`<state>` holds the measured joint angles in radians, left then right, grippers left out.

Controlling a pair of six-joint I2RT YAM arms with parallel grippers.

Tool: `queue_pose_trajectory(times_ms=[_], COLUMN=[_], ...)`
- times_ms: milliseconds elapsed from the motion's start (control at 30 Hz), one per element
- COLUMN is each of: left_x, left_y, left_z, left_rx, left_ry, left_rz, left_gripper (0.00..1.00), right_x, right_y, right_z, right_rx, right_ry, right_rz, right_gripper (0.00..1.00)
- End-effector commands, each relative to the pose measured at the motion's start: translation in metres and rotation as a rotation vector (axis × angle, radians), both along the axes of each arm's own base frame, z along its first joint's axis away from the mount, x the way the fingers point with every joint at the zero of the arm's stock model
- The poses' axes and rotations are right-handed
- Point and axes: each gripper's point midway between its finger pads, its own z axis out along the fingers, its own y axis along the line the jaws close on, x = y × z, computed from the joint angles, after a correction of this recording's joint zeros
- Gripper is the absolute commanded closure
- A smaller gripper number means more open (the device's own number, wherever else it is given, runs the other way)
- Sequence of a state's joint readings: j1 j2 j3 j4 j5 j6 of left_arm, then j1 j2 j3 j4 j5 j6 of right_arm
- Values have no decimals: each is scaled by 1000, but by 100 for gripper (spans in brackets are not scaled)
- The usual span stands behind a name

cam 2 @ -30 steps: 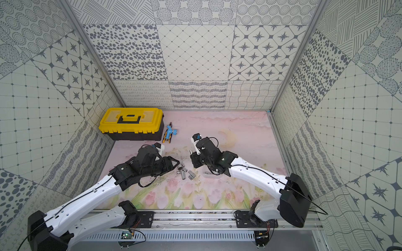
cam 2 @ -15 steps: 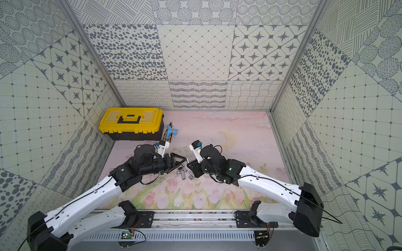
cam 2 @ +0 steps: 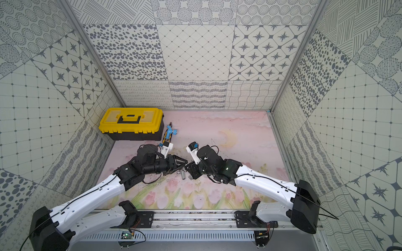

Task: Put the socket on the desktop into the storage box
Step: Pick up the socket head at the center of the board.

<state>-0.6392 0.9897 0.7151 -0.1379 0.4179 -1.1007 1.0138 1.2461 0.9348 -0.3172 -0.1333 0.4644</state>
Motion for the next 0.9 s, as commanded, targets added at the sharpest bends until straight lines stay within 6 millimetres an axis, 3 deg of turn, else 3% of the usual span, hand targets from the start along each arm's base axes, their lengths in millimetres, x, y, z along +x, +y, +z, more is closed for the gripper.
queue_pose_trajectory(times_ms=[0,167,233,400,633,667,867], left_x=[-1,2,3,5,9,9,7], left_y=[-8,-9,-10,-11,-10,-10,-12], left_z=[8,4,5,11,29,31,35], left_rx=[-46,-58,-68,-106,-209,-222,-272], left_ry=[-22,-8,-4,-13,-53,-55,-56], left_rz=[-37,-25,-20,-8,32,36,30], left_gripper=[69,87,100,100,100,100,100], right_x=[0,-3,-5,-8,-6,-6,-8], right_y=[8,6,4,0,-12,-14,-26], right_z=[23,22,25,33,32,32,39], right_rx=[74,83,102,159,234,249,413], right_ry=[-26,-16,-14,-8,48,62,145], right_rz=[7,1,-2,-16,-58,-60,-28], right_gripper=[100,100,100,100,38,33,43])
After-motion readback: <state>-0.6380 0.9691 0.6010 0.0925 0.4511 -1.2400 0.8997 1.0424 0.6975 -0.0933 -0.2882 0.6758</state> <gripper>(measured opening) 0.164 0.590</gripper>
